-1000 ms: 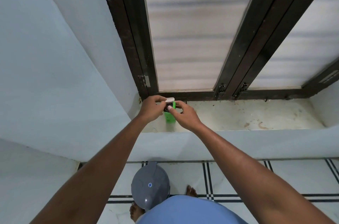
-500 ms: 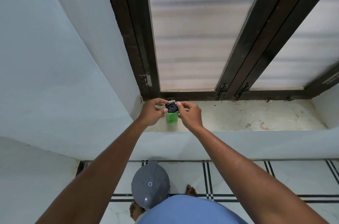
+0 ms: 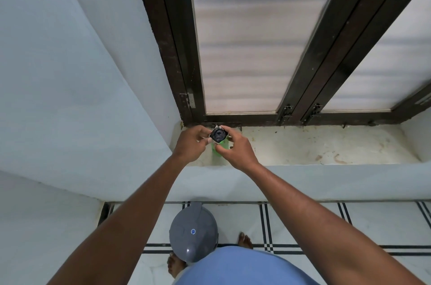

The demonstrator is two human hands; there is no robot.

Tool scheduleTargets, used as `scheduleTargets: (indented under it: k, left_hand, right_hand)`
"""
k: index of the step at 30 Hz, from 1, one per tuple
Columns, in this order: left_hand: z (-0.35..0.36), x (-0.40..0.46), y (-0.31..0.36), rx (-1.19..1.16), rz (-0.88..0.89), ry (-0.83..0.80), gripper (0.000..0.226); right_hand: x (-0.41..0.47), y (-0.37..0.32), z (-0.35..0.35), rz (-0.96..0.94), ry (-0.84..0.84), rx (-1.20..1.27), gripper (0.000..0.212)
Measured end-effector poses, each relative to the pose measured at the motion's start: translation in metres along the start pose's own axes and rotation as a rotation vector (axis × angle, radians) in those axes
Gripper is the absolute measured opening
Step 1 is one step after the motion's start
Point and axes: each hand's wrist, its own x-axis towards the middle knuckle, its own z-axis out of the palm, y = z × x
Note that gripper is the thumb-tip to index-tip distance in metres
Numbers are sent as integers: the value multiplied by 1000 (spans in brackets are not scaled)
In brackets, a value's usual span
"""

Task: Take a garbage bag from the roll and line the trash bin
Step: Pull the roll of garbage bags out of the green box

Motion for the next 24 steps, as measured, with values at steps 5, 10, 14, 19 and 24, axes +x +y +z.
scheduleTargets:
  k: [5,10,14,19,24]
  left_hand:
    - [-11,3,7,139,93,-26,18]
    - [-26,16,18,315,309,-125,43]
    - [-31,26,28,428,335,-188,41]
    - [-37,35,43,526,341,-217,41]
    - [-38,39,53,591,306,-274,50]
  right_hand:
    - [2,-1,4,29,21,24,60]
    - [10,-3,1,35,-19,-9,61]
    - [14,-3,-3,31,-35,-44,61]
    - [17,-2,-5,21,-95,-67,63]
    - [19,-2,-7,24,-99,-55,63]
